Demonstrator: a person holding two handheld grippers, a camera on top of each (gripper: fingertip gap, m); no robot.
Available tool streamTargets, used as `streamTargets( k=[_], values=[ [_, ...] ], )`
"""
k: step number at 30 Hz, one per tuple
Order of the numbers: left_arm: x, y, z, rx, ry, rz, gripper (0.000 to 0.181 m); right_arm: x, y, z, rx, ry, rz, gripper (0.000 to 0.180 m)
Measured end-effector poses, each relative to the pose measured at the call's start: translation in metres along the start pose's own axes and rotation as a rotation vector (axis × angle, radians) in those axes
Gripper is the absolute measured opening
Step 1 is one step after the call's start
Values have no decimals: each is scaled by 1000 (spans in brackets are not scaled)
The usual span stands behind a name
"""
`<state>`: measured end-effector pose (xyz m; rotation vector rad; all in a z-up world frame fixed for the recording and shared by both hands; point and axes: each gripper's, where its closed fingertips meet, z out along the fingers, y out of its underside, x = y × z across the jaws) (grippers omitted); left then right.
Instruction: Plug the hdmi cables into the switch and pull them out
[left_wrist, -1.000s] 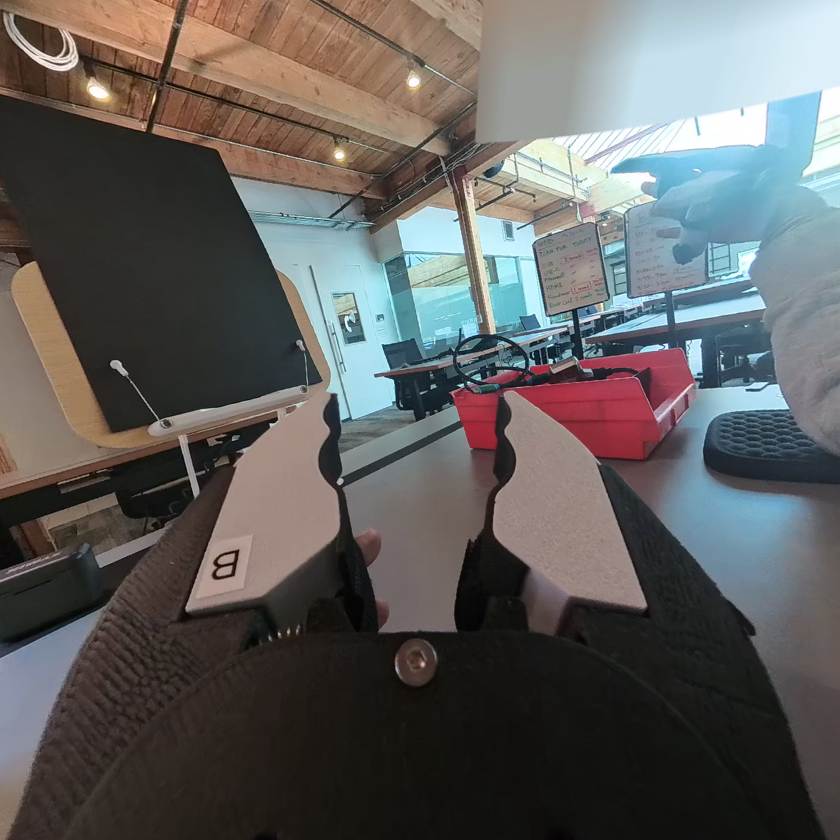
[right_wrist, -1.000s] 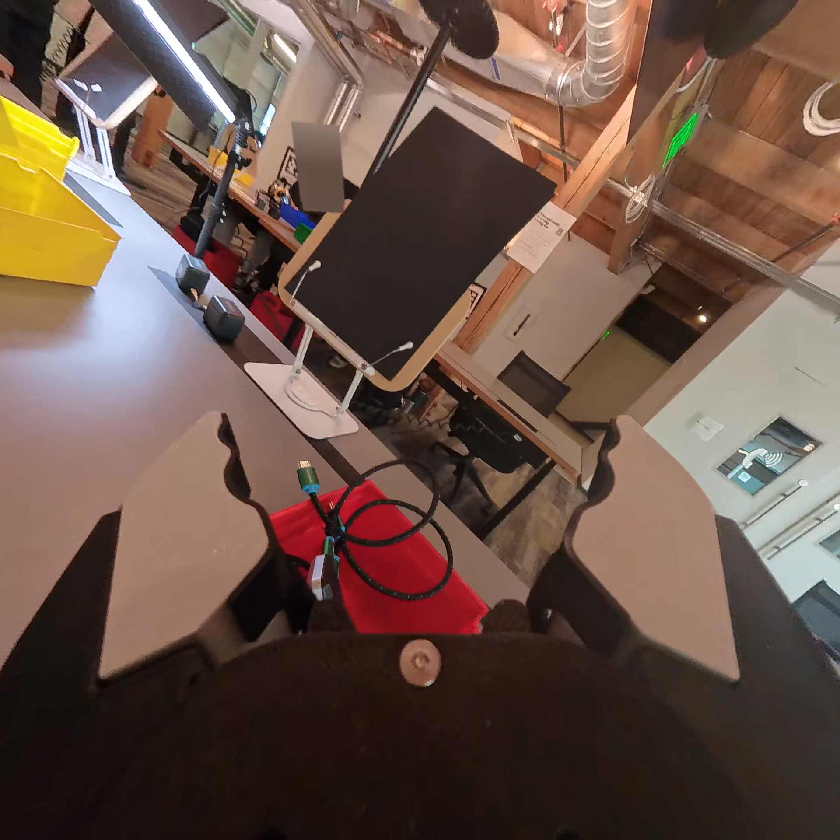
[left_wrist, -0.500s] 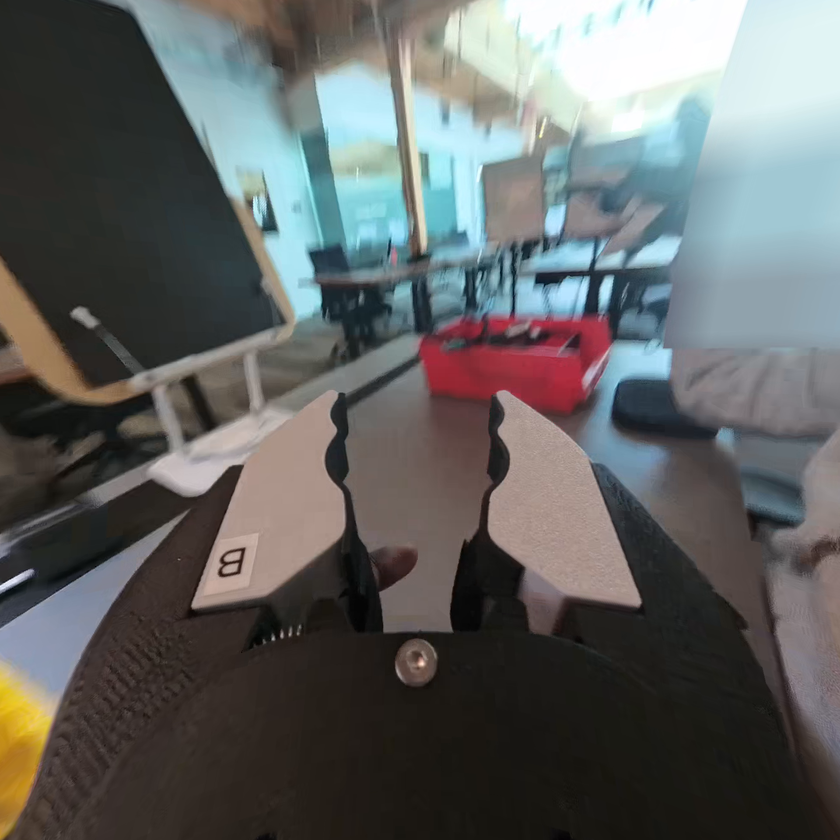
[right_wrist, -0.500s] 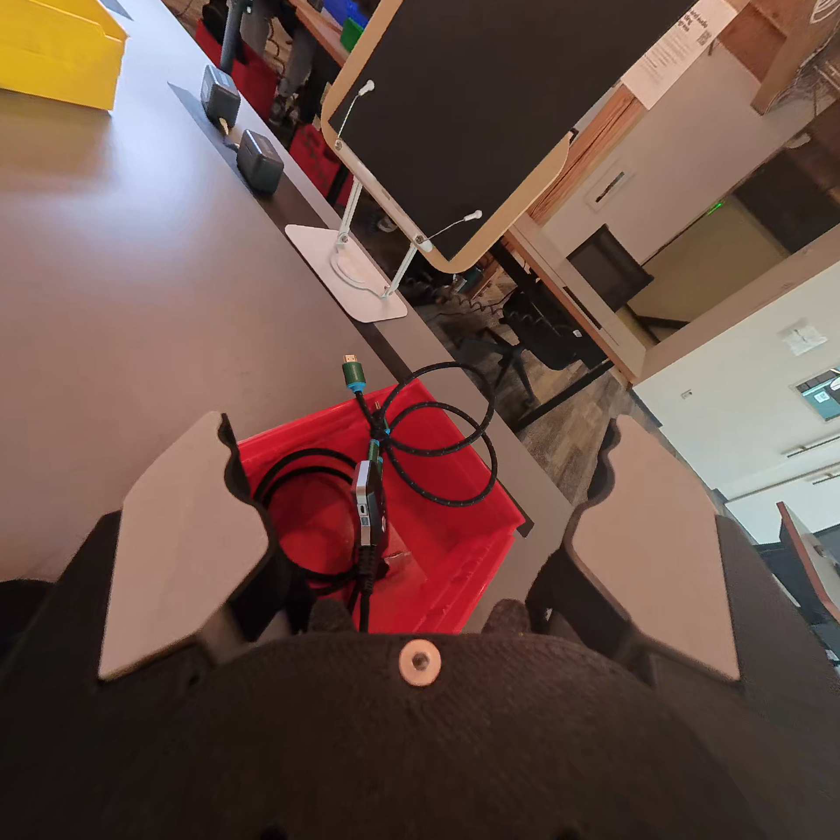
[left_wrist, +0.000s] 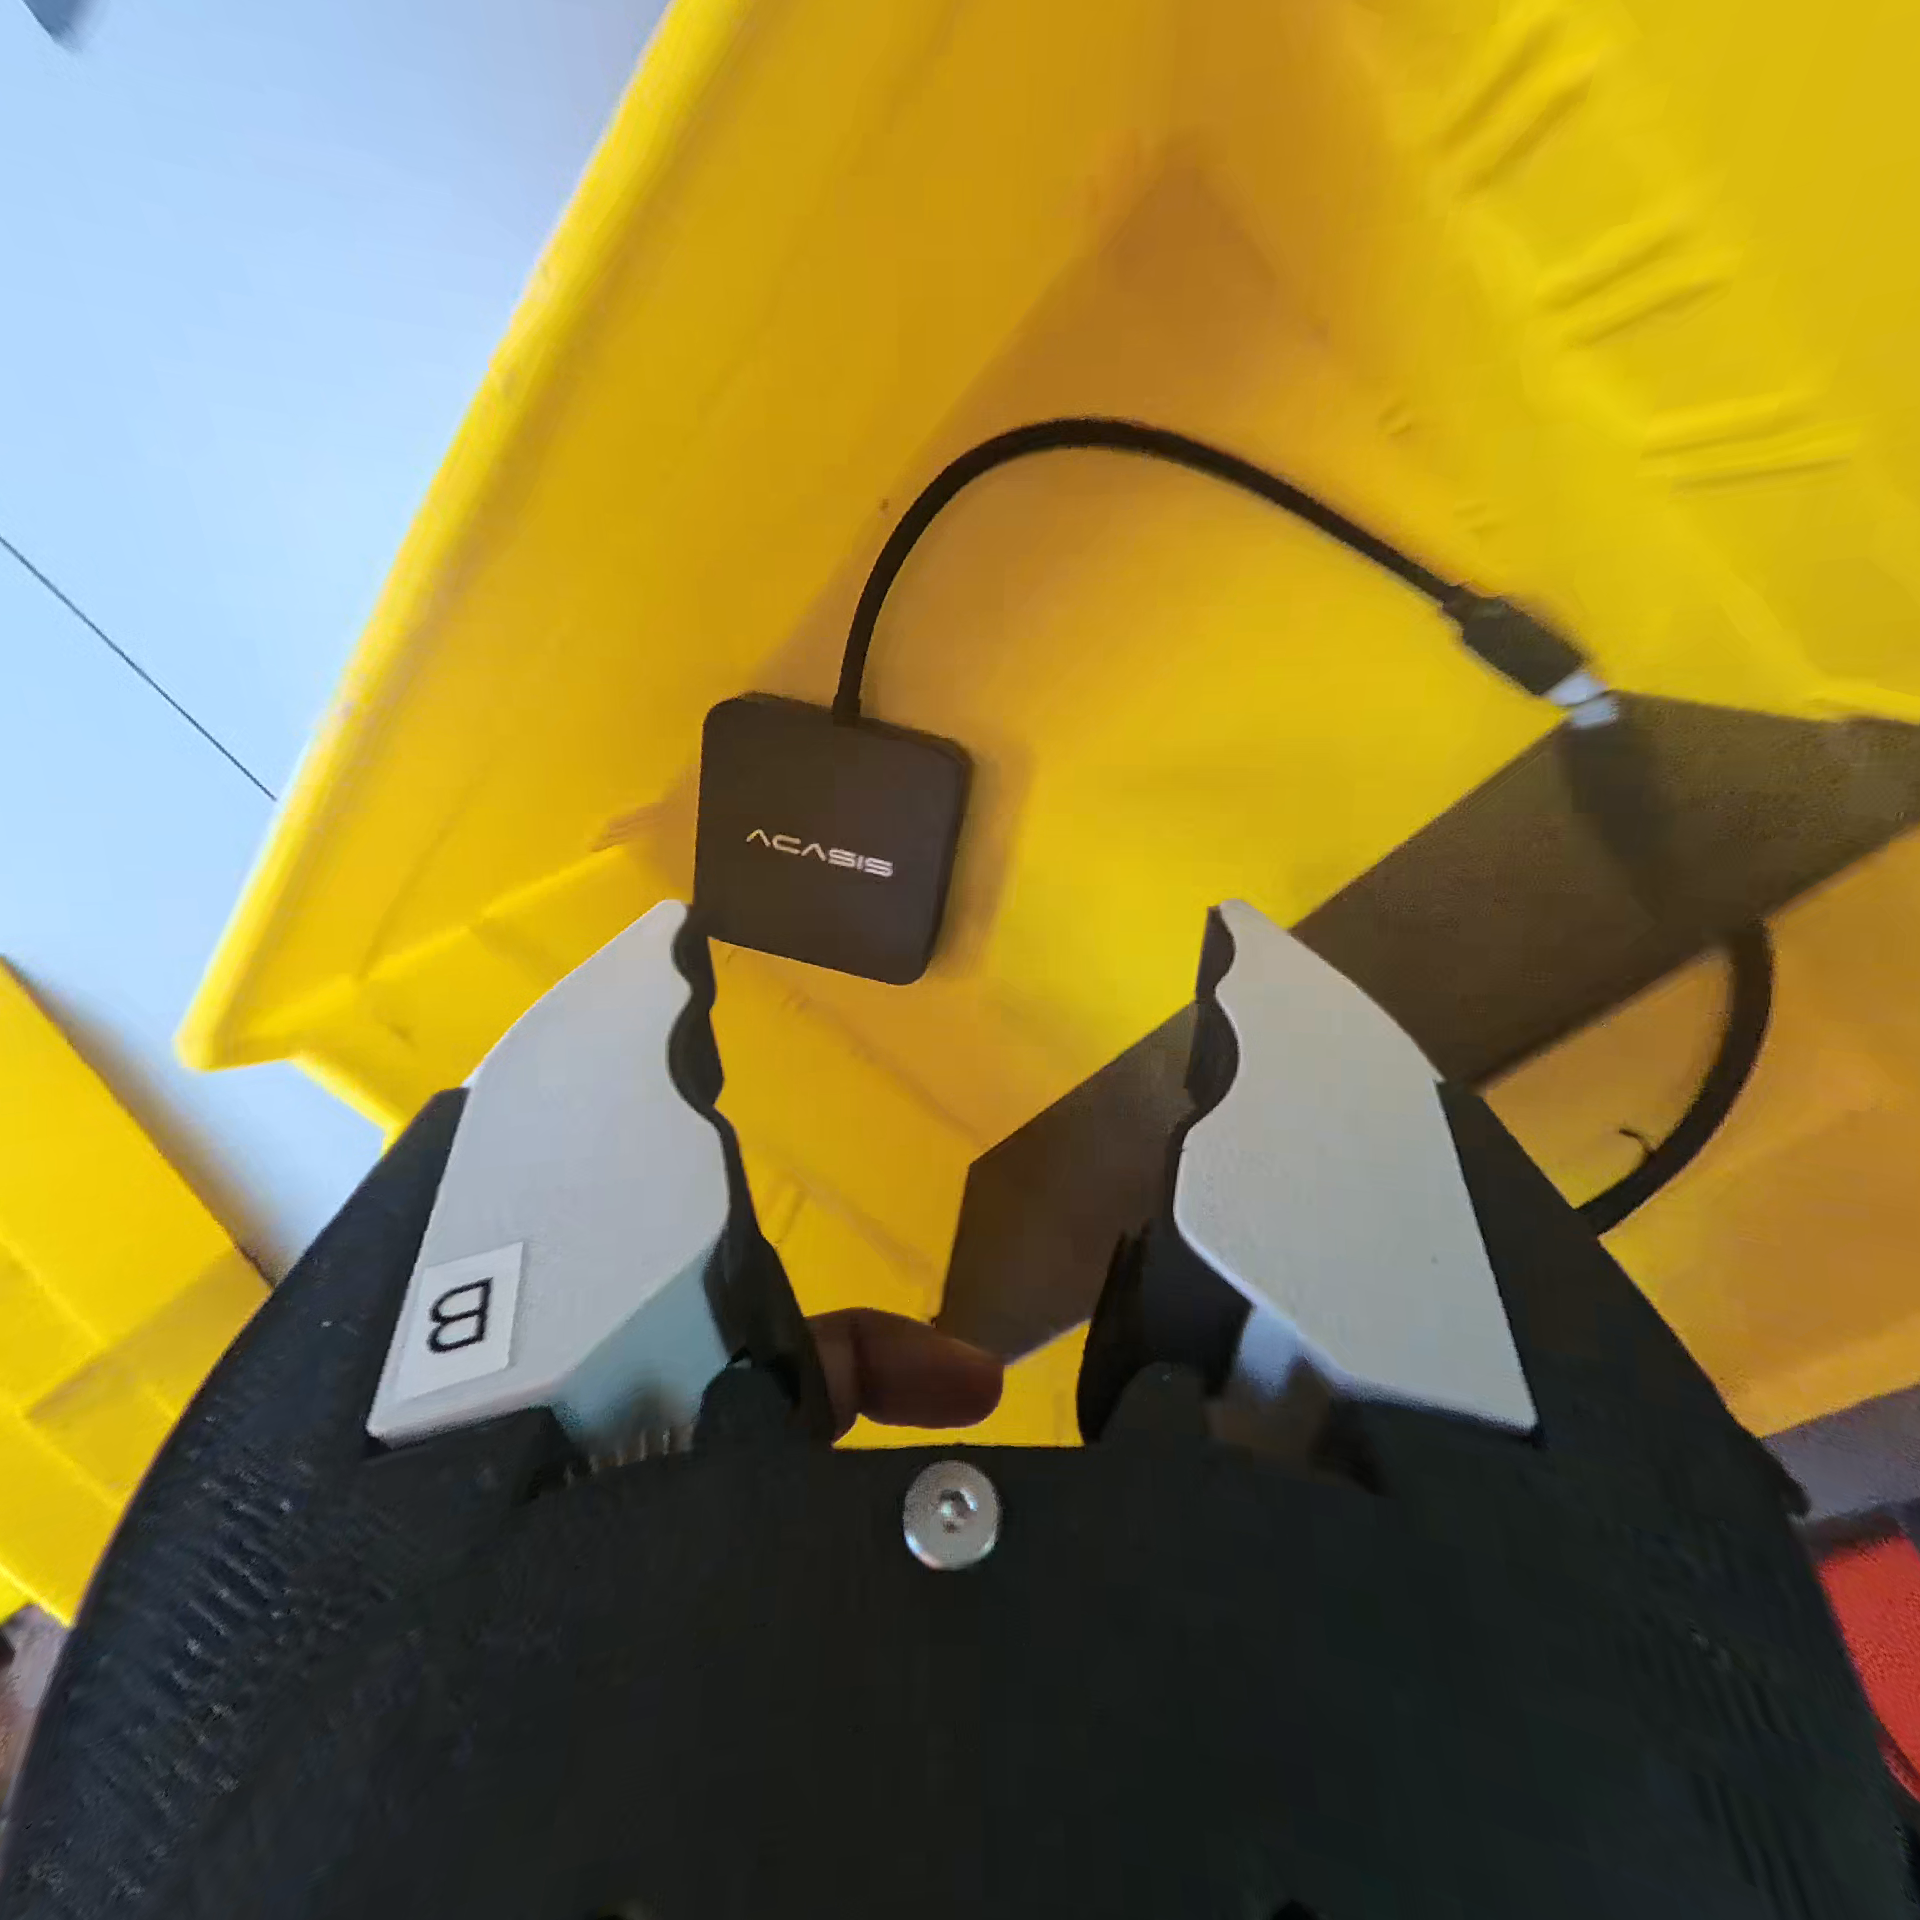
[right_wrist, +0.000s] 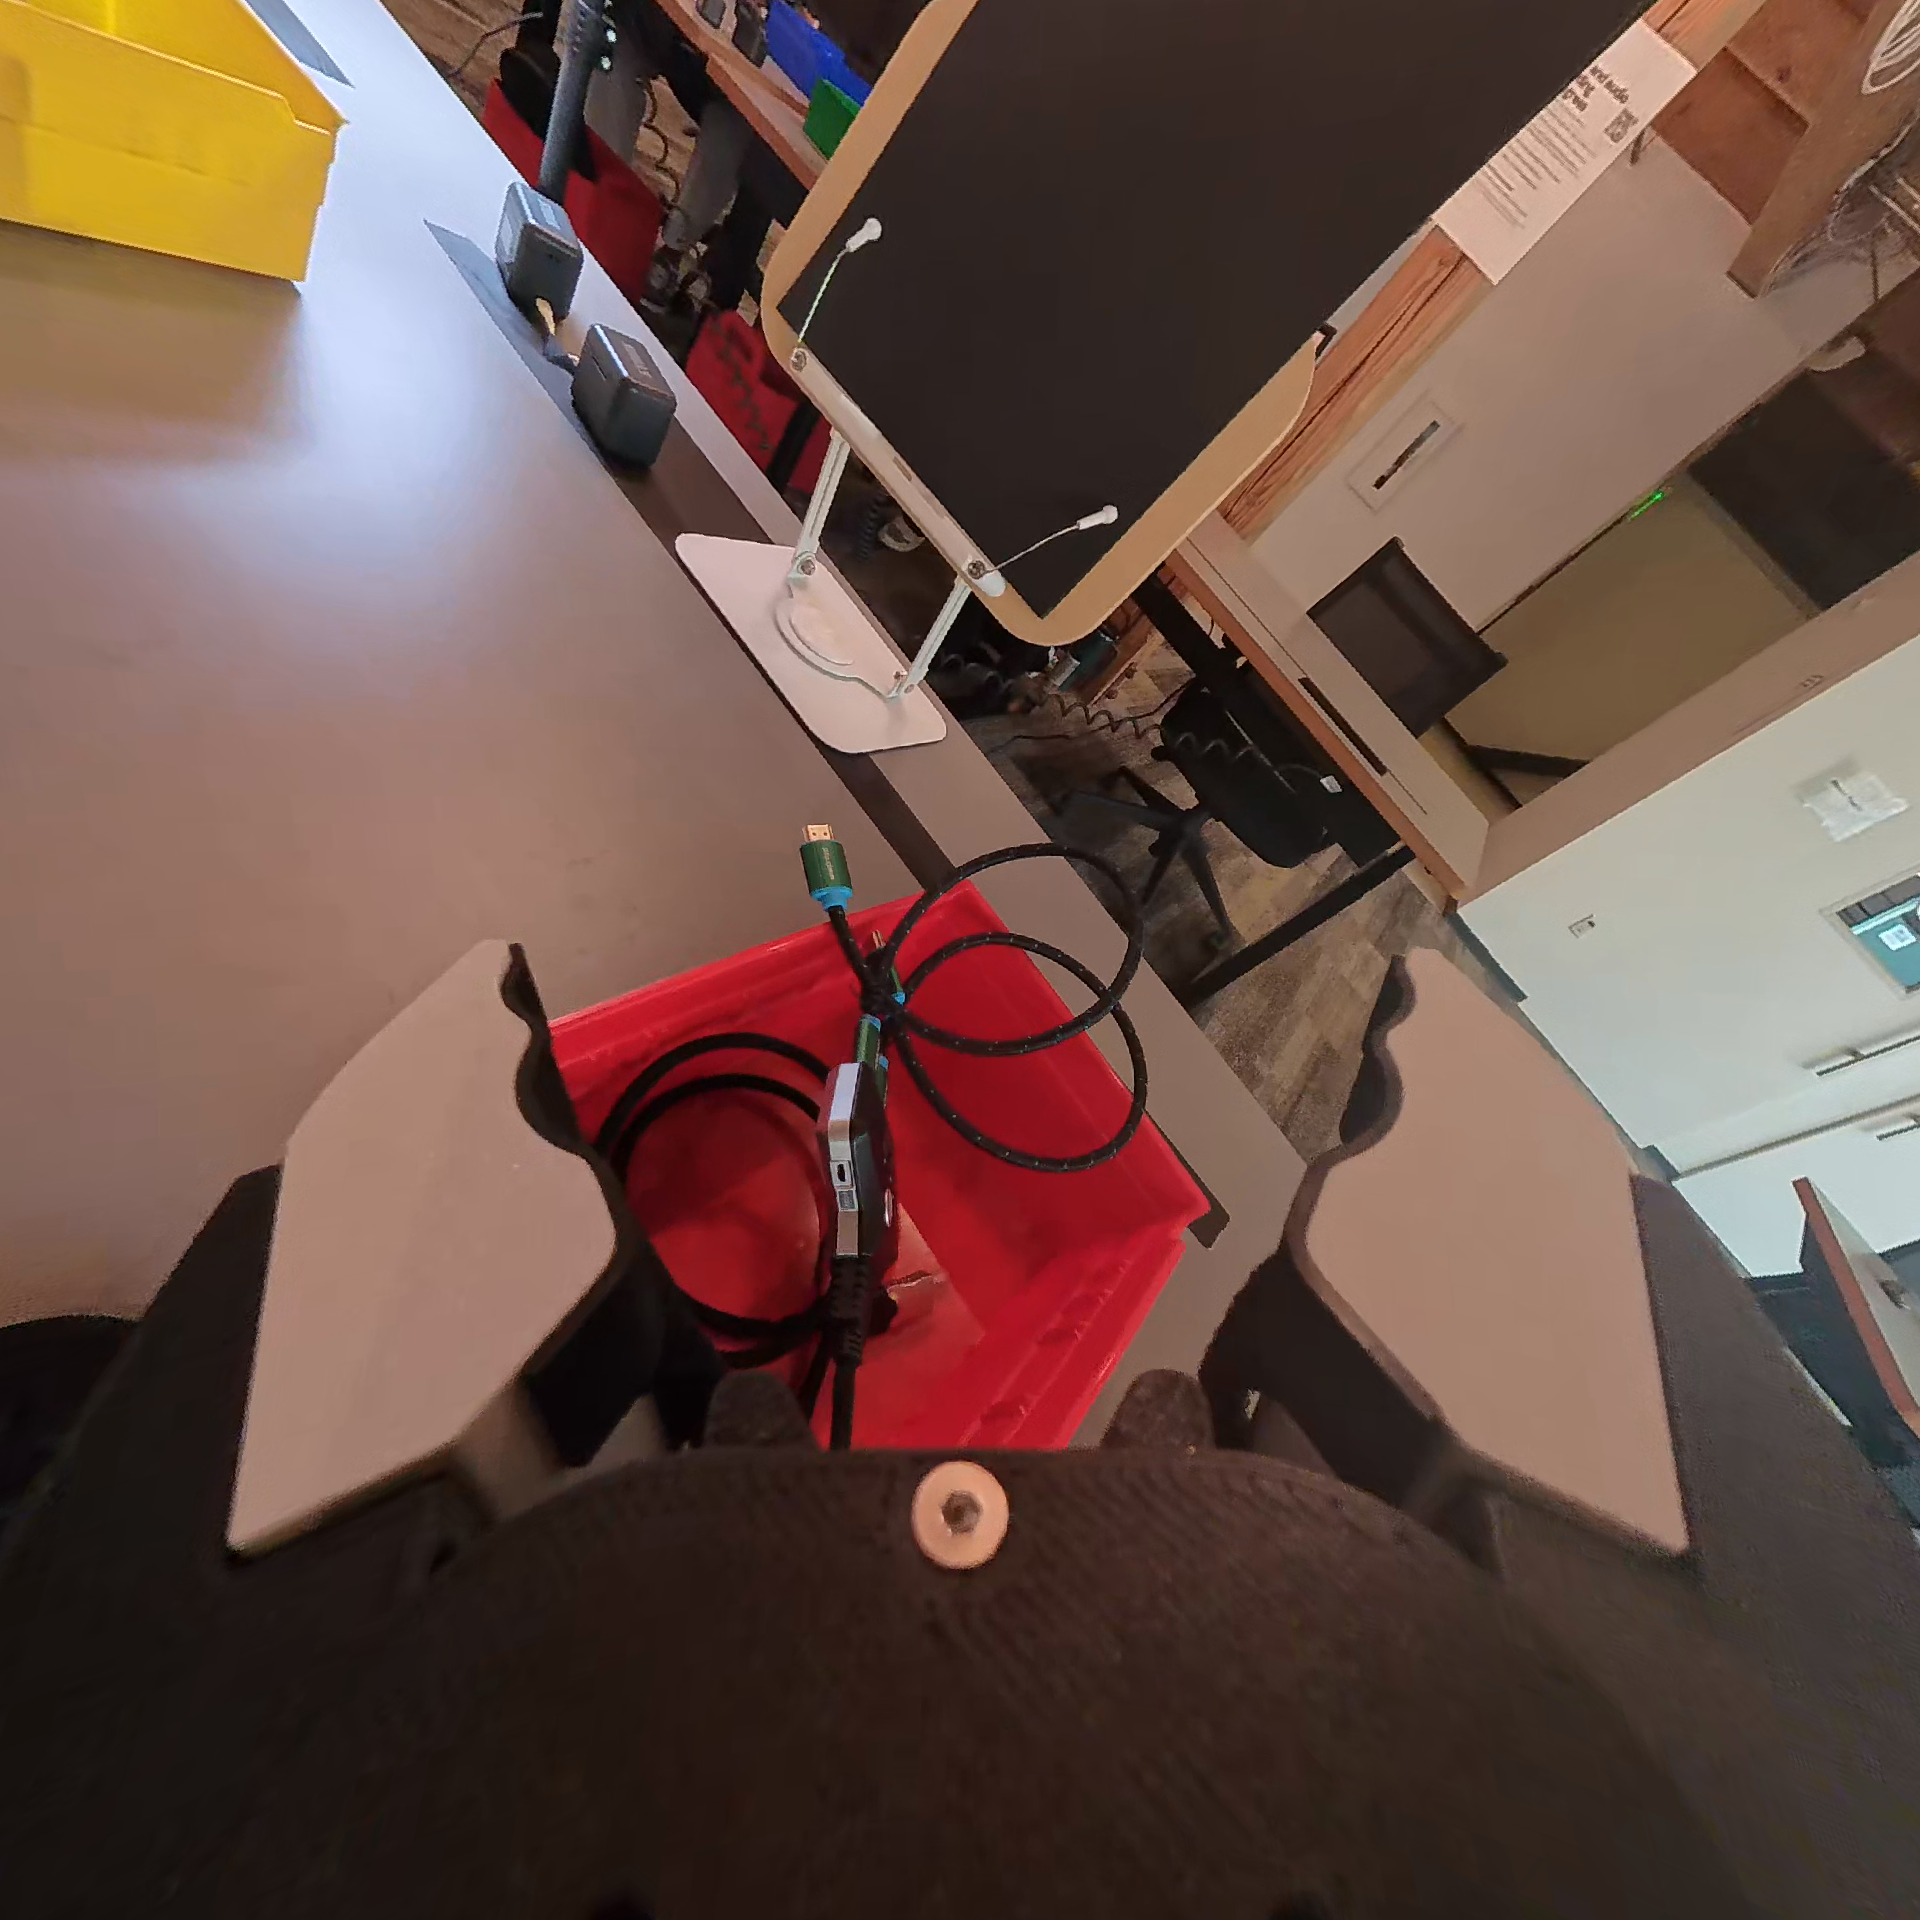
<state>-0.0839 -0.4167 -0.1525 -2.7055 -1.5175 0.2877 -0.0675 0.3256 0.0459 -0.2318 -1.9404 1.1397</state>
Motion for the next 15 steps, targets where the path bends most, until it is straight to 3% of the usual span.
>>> streamTargets(
  k=[1, 4, 13, 15],
  values=[
    [-4, 4, 9, -49, 16, -11, 90, 0, 0, 1, -2, -4, -1, 145],
    [-18, 14, 28, -162, 22, -42, 94, -1, 1, 6, -17, -13, -10, 145],
    [-12, 23, 60, -237, 122, 36, 105, -8, -4, 19, -46, -48, -54, 143],
    [-10, 23, 58, -227, 128, 45, 92, -10, -4, 21, -55, -56, -63, 143]
  ],
)
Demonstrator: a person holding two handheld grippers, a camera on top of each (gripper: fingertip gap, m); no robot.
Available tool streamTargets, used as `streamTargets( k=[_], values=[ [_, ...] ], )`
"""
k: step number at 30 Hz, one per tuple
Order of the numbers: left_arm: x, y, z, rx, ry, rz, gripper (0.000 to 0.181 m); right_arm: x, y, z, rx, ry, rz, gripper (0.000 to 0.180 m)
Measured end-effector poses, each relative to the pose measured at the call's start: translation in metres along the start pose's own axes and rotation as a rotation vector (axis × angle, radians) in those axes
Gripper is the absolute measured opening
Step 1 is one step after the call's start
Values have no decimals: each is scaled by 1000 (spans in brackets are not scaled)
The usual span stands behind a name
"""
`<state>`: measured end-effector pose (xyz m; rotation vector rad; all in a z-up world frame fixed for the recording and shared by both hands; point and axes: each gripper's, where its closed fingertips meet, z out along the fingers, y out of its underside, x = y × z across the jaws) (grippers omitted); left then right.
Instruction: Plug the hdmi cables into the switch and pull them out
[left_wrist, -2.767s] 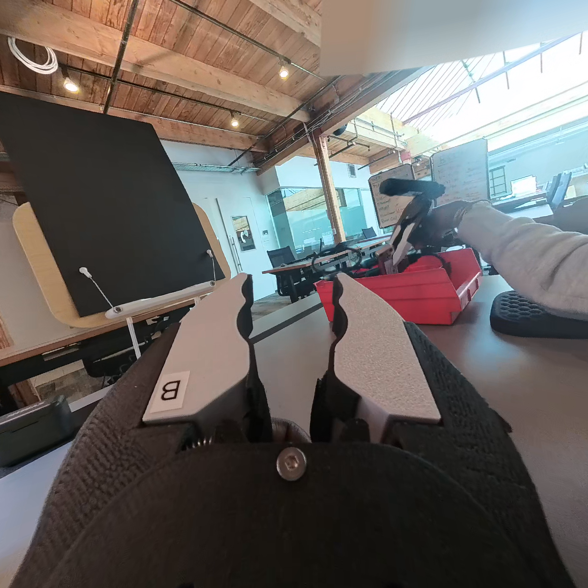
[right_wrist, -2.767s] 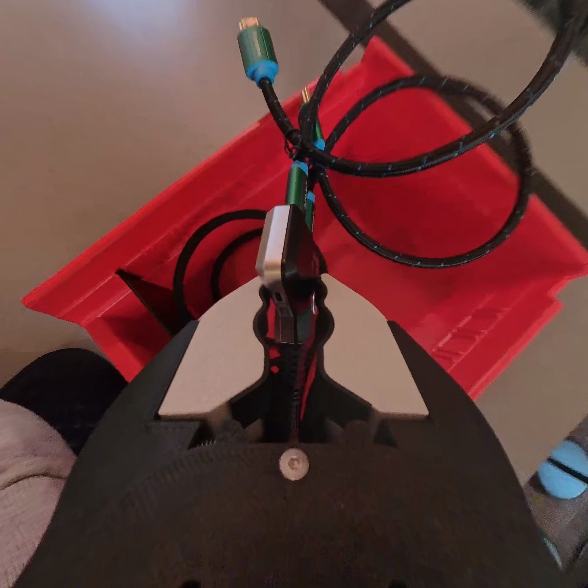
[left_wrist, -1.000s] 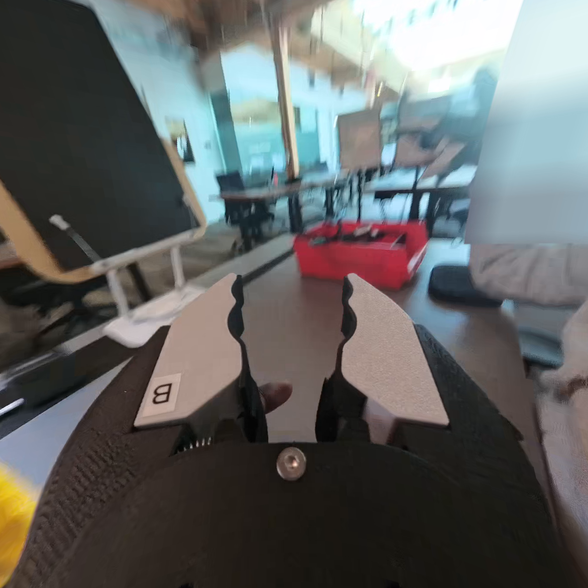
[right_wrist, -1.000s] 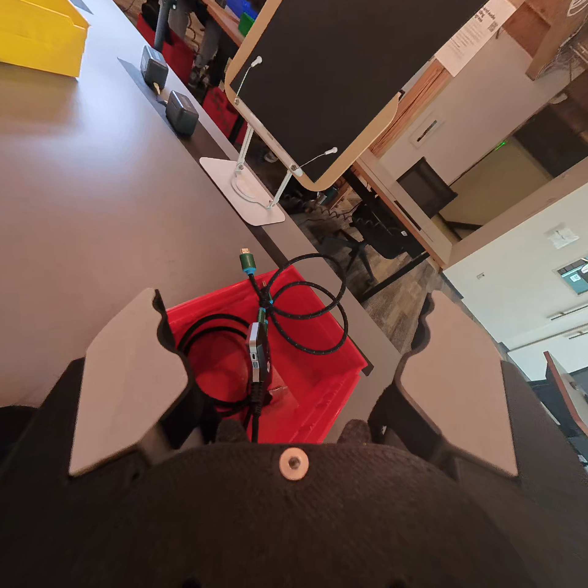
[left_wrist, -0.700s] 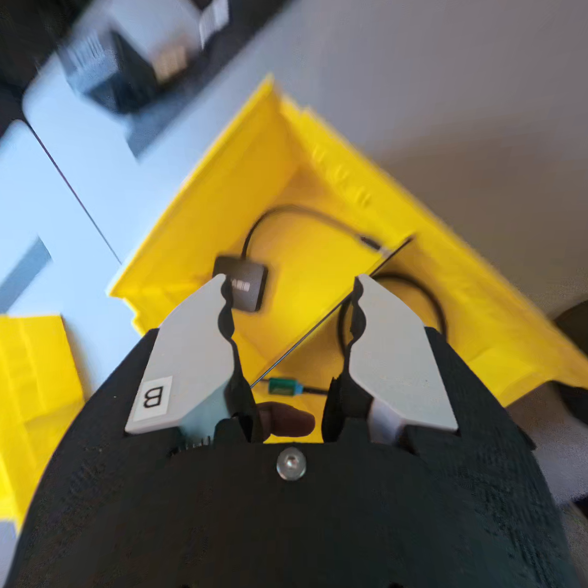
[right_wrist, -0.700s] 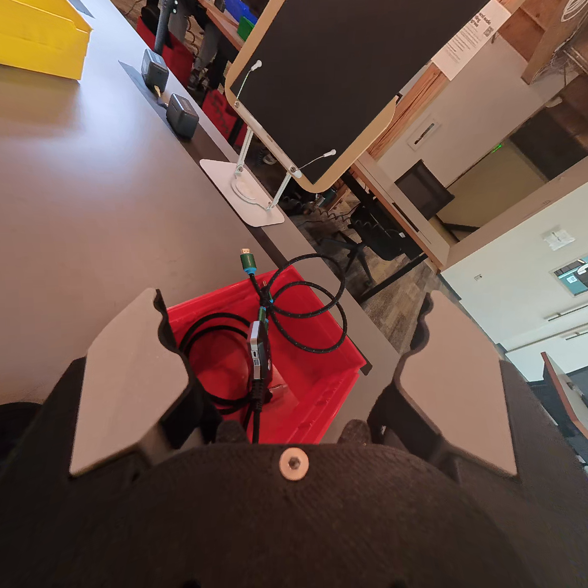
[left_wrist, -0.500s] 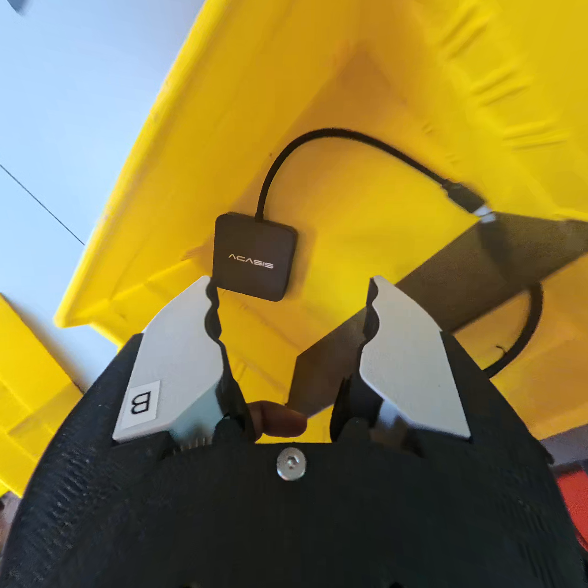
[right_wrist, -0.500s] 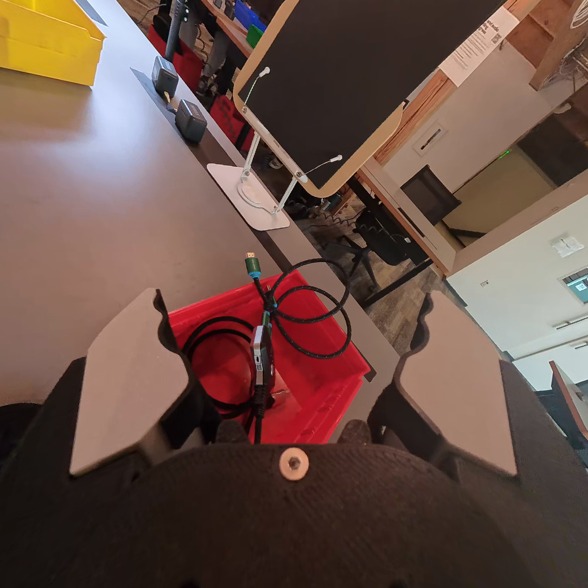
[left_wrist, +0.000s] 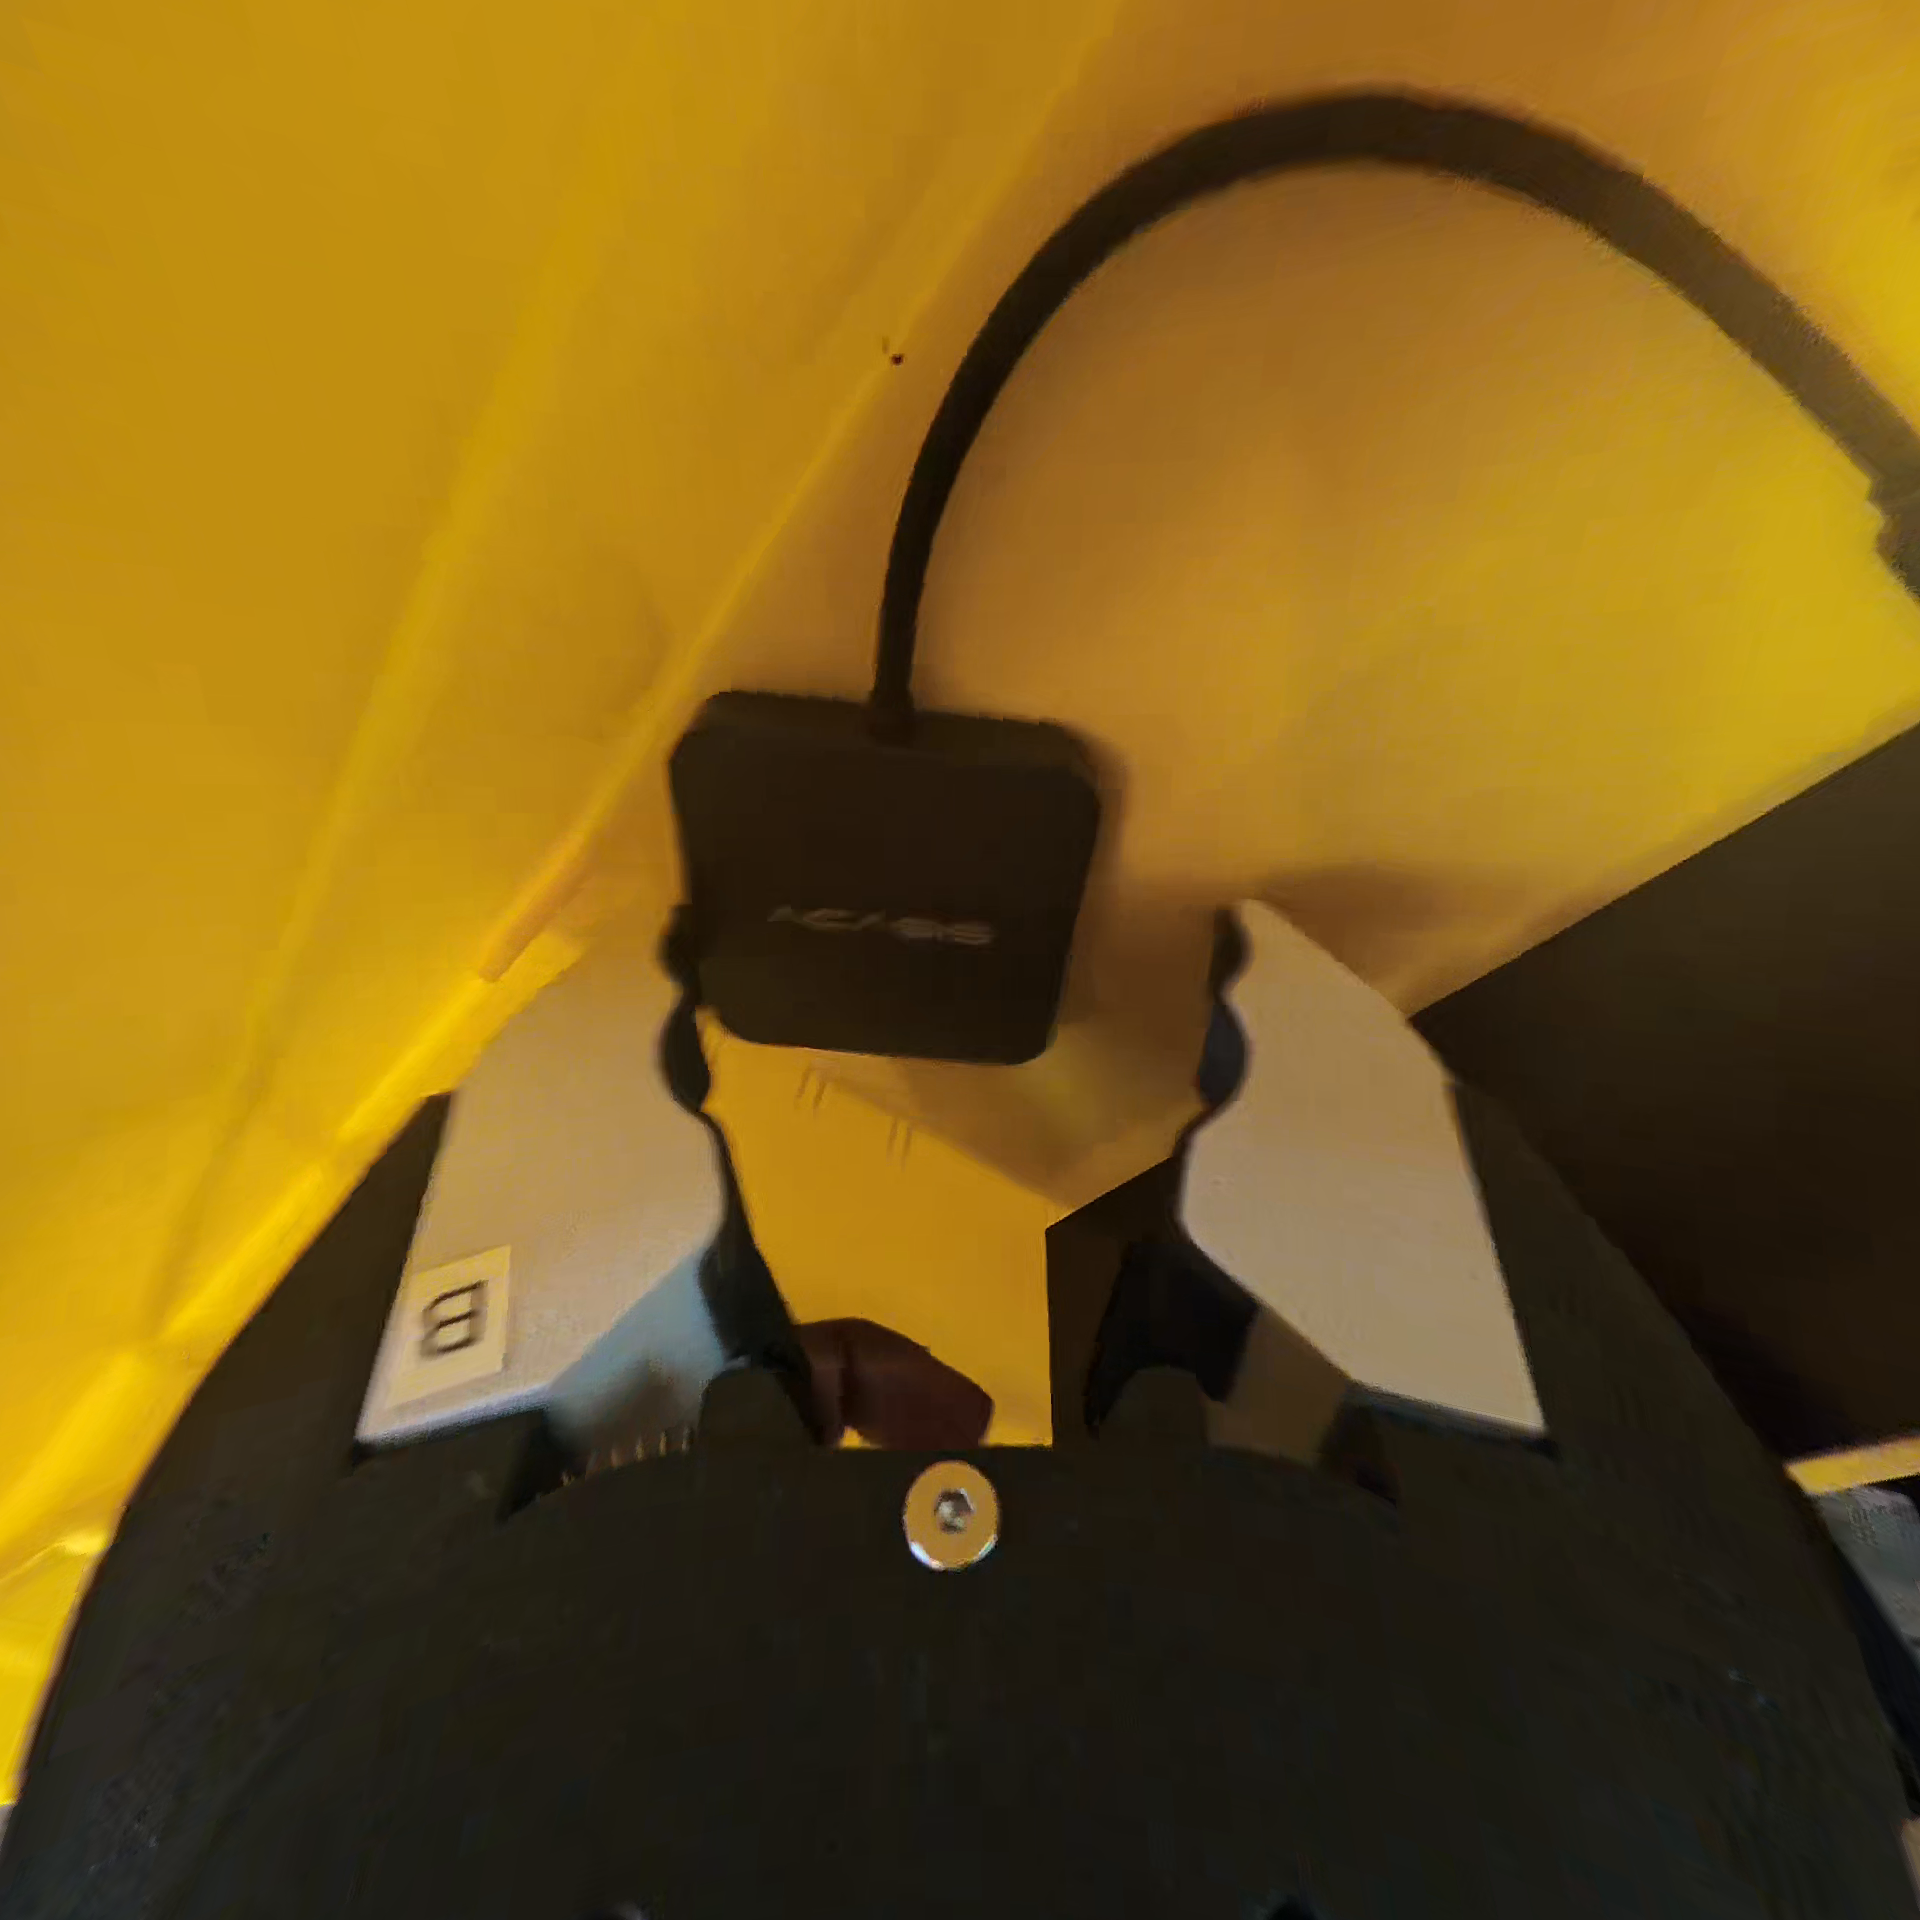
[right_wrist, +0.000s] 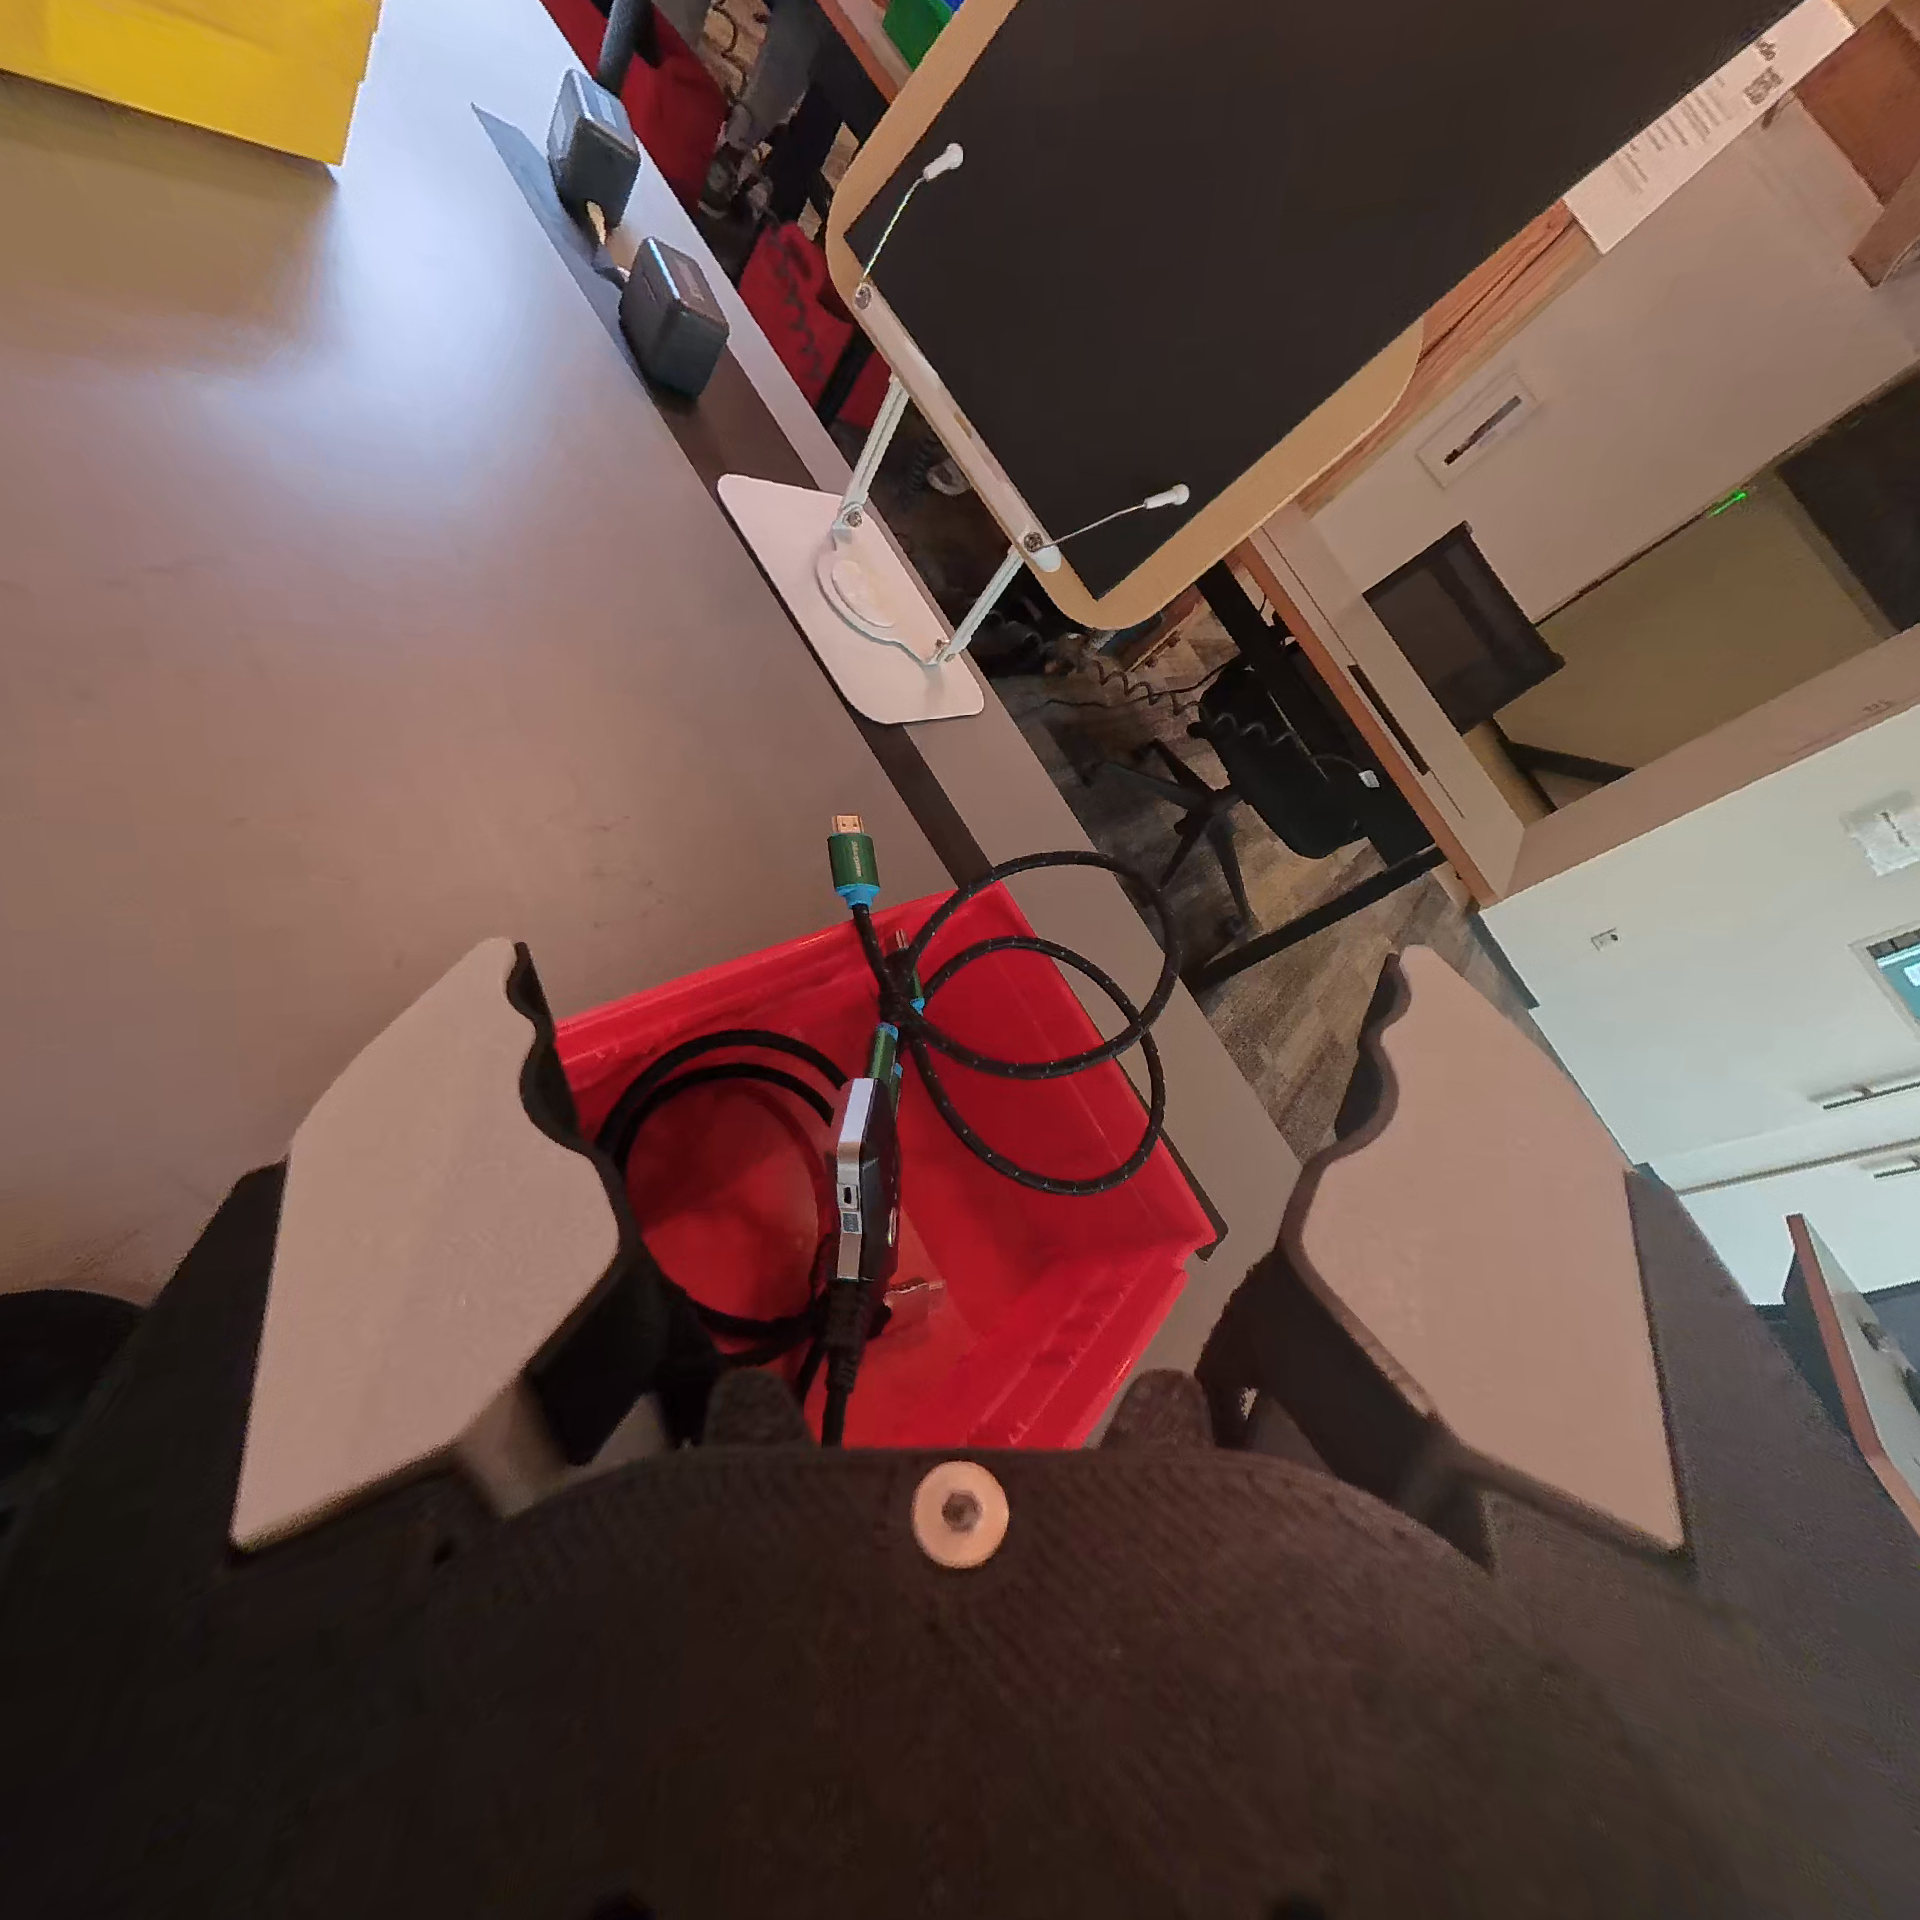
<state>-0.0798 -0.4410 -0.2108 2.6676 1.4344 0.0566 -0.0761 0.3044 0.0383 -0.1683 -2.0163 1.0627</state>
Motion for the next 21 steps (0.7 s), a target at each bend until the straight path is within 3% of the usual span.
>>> streamTargets(
  k=[1, 7, 13, 17, 21],
  values=[
    [2, -3, -4, 25, 2, 19, 66, -1, 0, 1, -6, -2, -5, 143],
    [-7, 0, -27, 49, -194, 75, 66, 0, -4, -2, 8, 16, -23, 143],
    [-9, -3, -113, 236, -418, 82, 66, 4, -12, -15, 68, 49, -12, 142],
    [2, -12, -200, 498, -686, 62, 66, 5, -23, -18, 124, 57, 5, 141],
    [51, -26, -295, 974, -908, -4, 66, 8, -45, -17, 212, 75, 12, 141]
  ],
)
